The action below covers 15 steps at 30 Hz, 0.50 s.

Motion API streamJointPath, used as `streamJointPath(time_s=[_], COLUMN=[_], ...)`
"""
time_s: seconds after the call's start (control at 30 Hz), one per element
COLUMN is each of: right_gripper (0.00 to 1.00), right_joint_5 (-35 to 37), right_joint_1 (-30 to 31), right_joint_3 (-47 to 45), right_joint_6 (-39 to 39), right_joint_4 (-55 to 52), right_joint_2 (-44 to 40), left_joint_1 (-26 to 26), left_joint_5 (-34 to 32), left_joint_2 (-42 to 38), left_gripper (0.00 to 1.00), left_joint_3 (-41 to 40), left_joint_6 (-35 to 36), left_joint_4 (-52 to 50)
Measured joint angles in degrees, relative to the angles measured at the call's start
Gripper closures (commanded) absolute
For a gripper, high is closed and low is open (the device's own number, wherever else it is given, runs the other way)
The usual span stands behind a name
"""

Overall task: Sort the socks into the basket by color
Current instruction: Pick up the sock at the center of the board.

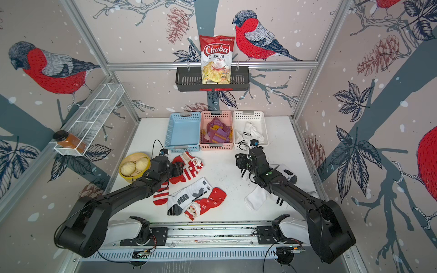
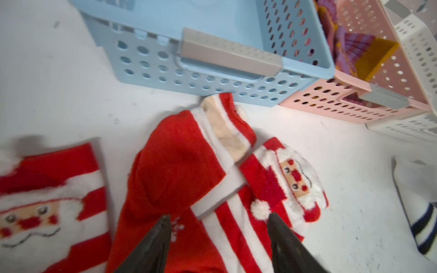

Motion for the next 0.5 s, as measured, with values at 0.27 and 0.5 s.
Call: streamJointPath(time_s=[0.27,0.5], right_gripper=[0.39,0.37], right_joint_5=[0.8,1.4], right_joint_1=[0.0,-0.1], right_joint_3=[-0.2,-0.9], right_joint_6=[0.8,0.8], right_joint_4=[-0.2,-0.4], right_joint_2=[-1.0,-2.3], left_joint_1=[-4.7,-6.6], left_joint_5=[5.4,7.3], left_joint_2=[5.0,10.1], left_gripper=[0.35,0.36], left_joint_3=[4.9,7.1], left_joint_6=[2.5,3.4], left_joint_4=[1.2,1.5])
